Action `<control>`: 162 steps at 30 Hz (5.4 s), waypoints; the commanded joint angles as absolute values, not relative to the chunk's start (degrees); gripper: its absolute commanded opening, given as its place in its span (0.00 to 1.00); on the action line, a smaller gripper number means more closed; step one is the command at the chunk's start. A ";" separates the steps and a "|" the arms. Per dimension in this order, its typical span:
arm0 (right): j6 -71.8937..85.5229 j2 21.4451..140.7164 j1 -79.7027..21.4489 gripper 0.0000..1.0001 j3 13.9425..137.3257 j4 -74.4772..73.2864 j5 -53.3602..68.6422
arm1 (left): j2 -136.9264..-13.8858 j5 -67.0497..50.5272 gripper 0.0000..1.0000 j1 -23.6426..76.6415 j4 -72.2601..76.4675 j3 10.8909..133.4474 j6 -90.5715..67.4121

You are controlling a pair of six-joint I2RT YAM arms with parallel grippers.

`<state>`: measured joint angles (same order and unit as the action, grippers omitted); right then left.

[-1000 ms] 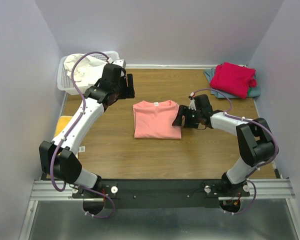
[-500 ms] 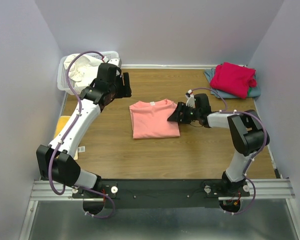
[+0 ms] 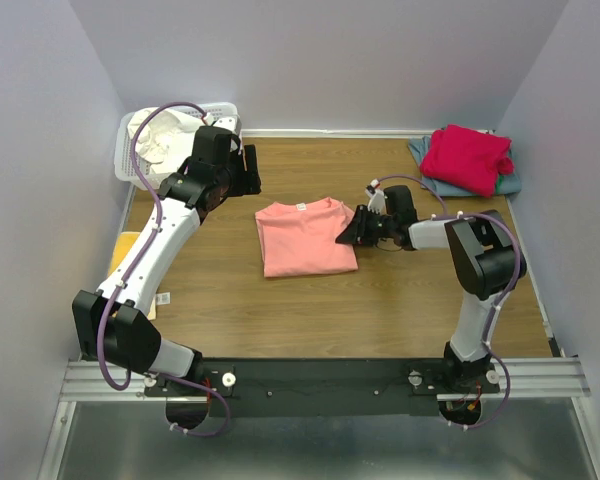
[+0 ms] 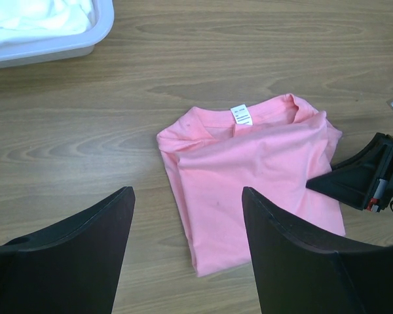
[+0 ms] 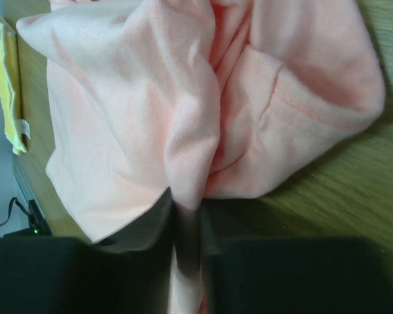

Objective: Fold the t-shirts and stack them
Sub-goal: Neatly place the folded tshirt to the corner, then reset both grippers

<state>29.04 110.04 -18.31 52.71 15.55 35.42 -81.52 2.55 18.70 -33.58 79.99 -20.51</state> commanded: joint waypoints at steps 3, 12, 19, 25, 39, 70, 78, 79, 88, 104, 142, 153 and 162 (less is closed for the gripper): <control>27.16 116.02 -18.72 0.01 54.31 7.56 34.63 | -79.37 2.29 0.76 18.02 -34.89 79.72 -19.07; 21.63 109.26 -18.55 0.01 63.18 -4.21 24.36 | -79.28 2.55 0.76 17.67 -34.37 79.10 -18.81; 16.35 110.29 -17.41 0.01 77.41 -16.50 11.62 | -79.80 2.20 0.76 17.49 -33.84 79.10 -18.55; 13.01 116.97 -13.72 0.01 93.74 -23.80 4.50 | -80.60 1.23 0.76 17.49 -33.58 79.63 -18.37; 7.30 140.79 -4.14 0.01 133.04 -34.63 -2.28 | -81.56 -3.08 0.76 17.49 -31.82 79.19 -18.63; 9.49 128.50 9.14 0.01 131.66 -18.02 -33.22 | -88.24 -3.34 0.75 17.49 -31.90 82.18 -18.72; 8.61 129.73 10.19 0.01 134.92 -16.79 -34.71 | -88.24 -3.08 0.75 17.49 -31.38 81.74 -19.51; 9.57 129.73 10.54 0.01 134.22 -16.79 -34.98 | -88.24 -2.99 0.75 17.49 -31.29 81.65 -19.60; 11.16 131.13 11.69 0.05 128.50 -16.87 -35.86 | -88.42 -3.43 0.75 17.49 -31.11 81.56 -19.78; 16.61 122.97 9.50 0.69 121.82 -22.50 -16.64 | -88.42 -3.96 0.75 17.58 -29.71 80.42 -19.77; 20.92 134.92 4.83 0.68 122.87 -24.79 -4.75 | -91.67 -4.31 0.75 17.58 -28.30 79.89 -17.84; 15.21 120.07 -1.39 0.68 109.45 -24.70 -6.94 | -88.25 -1.84 0.76 17.58 -18.03 75.77 -16.70; 16.08 104.34 -12.30 0.68 91.24 -24.35 -8.44 | -87.19 -2.19 0.75 18.89 -10.99 74.09 -16.52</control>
<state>15.99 110.04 -7.97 98.72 -23.77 -5.96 -89.69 -3.01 18.15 -16.64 75.05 -17.04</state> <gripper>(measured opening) 0.678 0.755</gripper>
